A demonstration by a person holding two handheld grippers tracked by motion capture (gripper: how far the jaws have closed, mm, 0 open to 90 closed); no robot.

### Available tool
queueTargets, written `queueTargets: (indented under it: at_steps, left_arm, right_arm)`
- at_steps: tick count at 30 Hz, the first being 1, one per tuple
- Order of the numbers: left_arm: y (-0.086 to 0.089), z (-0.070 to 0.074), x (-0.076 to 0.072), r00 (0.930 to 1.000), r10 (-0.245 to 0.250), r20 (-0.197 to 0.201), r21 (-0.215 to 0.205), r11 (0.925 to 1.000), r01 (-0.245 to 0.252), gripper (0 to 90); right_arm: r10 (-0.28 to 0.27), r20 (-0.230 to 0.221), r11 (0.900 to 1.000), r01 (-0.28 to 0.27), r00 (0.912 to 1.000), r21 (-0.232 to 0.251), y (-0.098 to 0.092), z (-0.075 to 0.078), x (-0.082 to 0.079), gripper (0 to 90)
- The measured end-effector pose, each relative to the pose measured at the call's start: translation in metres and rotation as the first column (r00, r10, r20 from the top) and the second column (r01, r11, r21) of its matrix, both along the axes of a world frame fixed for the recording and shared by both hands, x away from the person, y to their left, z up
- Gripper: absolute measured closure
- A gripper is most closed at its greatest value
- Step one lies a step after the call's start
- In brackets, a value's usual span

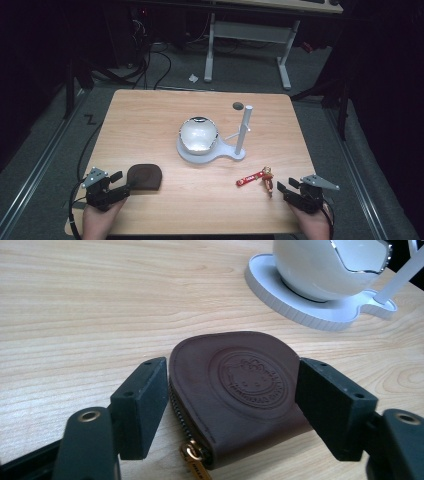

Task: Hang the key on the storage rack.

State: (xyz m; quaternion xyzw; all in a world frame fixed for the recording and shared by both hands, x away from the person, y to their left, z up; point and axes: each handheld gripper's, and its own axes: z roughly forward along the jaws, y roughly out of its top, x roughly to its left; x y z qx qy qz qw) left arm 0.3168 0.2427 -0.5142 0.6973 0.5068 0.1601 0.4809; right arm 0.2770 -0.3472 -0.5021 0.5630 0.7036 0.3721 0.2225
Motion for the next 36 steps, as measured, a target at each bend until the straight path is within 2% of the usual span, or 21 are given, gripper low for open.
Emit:
queueTargets:
  at_steps: [2, 4, 5, 6, 7, 8, 9, 10, 12, 14, 15, 16, 18, 20, 21, 22, 24, 25, 27, 31, 36]
  left_arm:
    - [0.000, 0.000, 0.000, 1.0000, -0.002, -0.001, 0.004, 1.0000, 0.002, 31.5]
    - [-0.001, 0.000, 0.000, 1.0000, -0.005, 0.006, 0.036, 0.9994, 0.004, 32.0]
    - [-0.001, 0.000, 0.000, 1.0000, -0.005, 0.006, 0.036, 0.9994, 0.004, 32.2]
    - [-0.002, -0.001, 0.000, 0.9998, -0.011, 0.015, 0.067, 0.9977, 0.010, 32.4]
    - [-0.002, -0.001, 0.000, 0.9998, -0.011, 0.015, 0.067, 0.9977, 0.010, 32.4]
    - [-0.002, -0.001, 0.001, 0.9998, -0.012, 0.016, 0.092, 0.9957, 0.011, 32.4]
    - [-0.001, -0.002, 0.002, 0.9997, -0.020, 0.017, 0.109, 0.9939, 0.018, 33.1]
    - [0.000, -0.002, 0.003, 0.9996, -0.027, 0.011, 0.114, 0.9931, 0.026, 33.1]
    - [0.003, -0.003, 0.002, 0.9995, -0.028, 0.013, 0.110, 0.9936, 0.027, 33.1]
    - [0.004, -0.002, 0.001, 0.9995, -0.026, 0.020, 0.103, 0.9945, 0.023, 33.6]
    - [0.005, -0.001, 0.000, 0.9993, -0.028, 0.026, 0.098, 0.9949, 0.026, 33.6]
    - [0.005, 0.000, -0.001, 0.9987, -0.027, 0.044, 0.101, 0.9947, 0.022, 33.7]
    - [0.005, -0.001, -0.002, 0.9983, -0.032, 0.049, 0.106, 0.9940, 0.027, 33.7]
    - [0.006, -0.002, -0.001, 0.9985, -0.034, 0.043, 0.107, 0.9938, 0.029, 33.2]
    - [0.007, -0.004, 0.000, 0.9990, -0.032, 0.031, 0.104, 0.9941, 0.029, 33.1]
    - [0.008, -0.005, 0.001, 0.9992, -0.032, 0.022, 0.102, 0.9943, 0.029, 32.9]
    - [0.009, -0.005, 0.001, 0.9994, -0.031, 0.017, 0.099, 0.9947, 0.029, 32.7]
    - [0.011, -0.006, 0.002, 0.9995, -0.027, 0.015, 0.096, 0.9951, 0.025, 32.7]
    - [0.013, -0.007, 0.002, 0.9995, -0.028, 0.017, 0.094, 0.9952, 0.026, 32.7]
    - [0.013, -0.006, 0.001, 0.9989, -0.037, 0.028, 0.090, 0.9954, 0.034, 33.0]
    - [0.011, -0.005, 0.001, 0.9983, -0.046, 0.035, 0.101, 0.9940, 0.042, 33.5]
  right_arm:
    - [0.005, -0.003, 1.000, -0.005, 1.0000, -0.005, 0.000, -0.002, 0.000, 48.2]
    - [0.019, -0.005, 1.000, -0.019, 0.9998, -0.014, 0.000, -0.003, 0.000, 49.5]
    - [0.019, -0.005, 1.000, -0.019, 0.9998, -0.017, 0.000, -0.003, 0.000, 49.7]
    - [0.023, -0.002, 1.000, -0.023, 0.9997, -0.021, 0.001, -0.003, 0.000, 49.8]
    - [0.023, -0.002, 1.000, -0.023, 0.9997, -0.021, 0.001, -0.003, 0.000, 49.8]
    - [0.032, 0.004, 0.999, -0.032, 0.9995, -0.029, 0.000, -0.004, 0.001, 50.0]
    - [0.036, -0.009, 0.999, -0.036, 0.9993, -0.030, 0.003, -0.005, 0.001, 51.3]
    - [0.042, -0.010, 0.998, -0.042, 0.9991, -0.036, 0.004, -0.005, 0.001, 51.9]
    - [0.050, -0.017, 0.997, -0.051, 0.9986, -0.051, 0.006, -0.007, 0.002, 52.3]
    - [0.052, -0.054, 0.997, -0.055, 0.9972, -0.058, 0.007, -0.009, 0.004, 53.3]
    - [0.052, -0.054, 0.997, -0.055, 0.9972, -0.058, 0.007, -0.009, 0.004, 54.9]
    - [0.059, -0.077, 0.995, -0.065, 0.9953, -0.080, 0.011, -0.009, 0.005, 56.3]
    - [0.065, -0.099, 0.992, -0.075, 0.9930, -0.106, 0.014, -0.007, 0.006, 57.3]
    - [0.062, -0.107, 0.991, -0.074, 0.9923, -0.115, 0.015, -0.005, 0.006, 57.3]
    - [0.060, -0.130, 0.986, -0.079, 0.9897, -0.144, 0.017, -0.002, 0.007, 57.3]
    - [0.058, -0.139, 0.985, -0.080, 0.9886, -0.154, 0.017, -0.001, 0.007, 57.1]
    - [0.058, -0.153, 0.984, -0.082, 0.9865, -0.160, 0.018, -0.001, 0.008, 56.5]
    - [0.061, -0.187, 0.981, -0.093, 0.9806, -0.168, 0.018, -0.001, 0.010, 55.3]
    - [0.065, -0.211, 0.978, -0.104, 0.9753, -0.182, 0.017, -0.001, 0.012, 54.6]
    - [0.066, -0.252, 0.978, -0.113, 0.9654, -0.177, 0.016, 0.001, 0.015, 53.1]
    - [0.078, -0.279, 0.977, -0.129, 0.9572, -0.169, 0.016, 0.007, 0.017, 52.2]
